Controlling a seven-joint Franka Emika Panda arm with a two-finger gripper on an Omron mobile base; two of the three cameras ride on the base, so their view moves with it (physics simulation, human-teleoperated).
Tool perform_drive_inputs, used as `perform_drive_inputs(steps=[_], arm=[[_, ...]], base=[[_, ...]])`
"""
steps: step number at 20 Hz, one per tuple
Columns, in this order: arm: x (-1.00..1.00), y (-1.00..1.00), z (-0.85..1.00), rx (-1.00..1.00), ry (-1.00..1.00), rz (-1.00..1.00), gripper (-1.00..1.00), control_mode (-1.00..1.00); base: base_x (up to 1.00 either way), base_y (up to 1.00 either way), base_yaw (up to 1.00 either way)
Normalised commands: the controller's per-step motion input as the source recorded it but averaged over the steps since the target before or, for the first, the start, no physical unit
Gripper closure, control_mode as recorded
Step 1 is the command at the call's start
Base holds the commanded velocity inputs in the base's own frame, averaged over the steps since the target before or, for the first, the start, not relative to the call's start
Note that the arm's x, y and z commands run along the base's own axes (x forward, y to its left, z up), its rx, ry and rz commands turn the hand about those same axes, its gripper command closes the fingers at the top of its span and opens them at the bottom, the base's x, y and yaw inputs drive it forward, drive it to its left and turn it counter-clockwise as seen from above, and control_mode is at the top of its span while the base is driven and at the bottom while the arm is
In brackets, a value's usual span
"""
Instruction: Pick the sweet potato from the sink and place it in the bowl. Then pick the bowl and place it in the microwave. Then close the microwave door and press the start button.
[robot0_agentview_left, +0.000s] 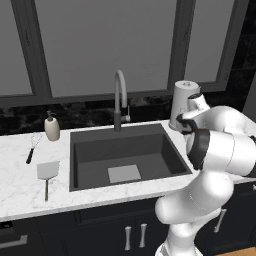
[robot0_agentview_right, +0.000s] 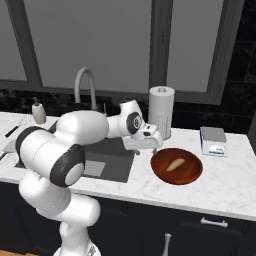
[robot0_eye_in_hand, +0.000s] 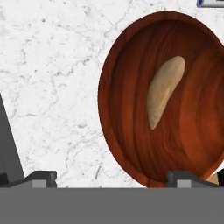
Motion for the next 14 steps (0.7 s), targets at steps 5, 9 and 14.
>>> perform_drive_inputs(steps=[5, 9, 14], arm=[[0.20, 0.00, -0.30, 0.00, 0.05, 0.00, -1.00, -1.00], [0.01, -0.13, -0.34, 0.00, 0.01, 0.00, -1.00, -1.00], [0.09, -0.22, -0.24, 0.00, 0.03, 0.00, -1.00, -1.00]], base=[[0.00, 0.00, 0.00], [0.00, 0.00, 0.00], [0.00, 0.00, 0.00]])
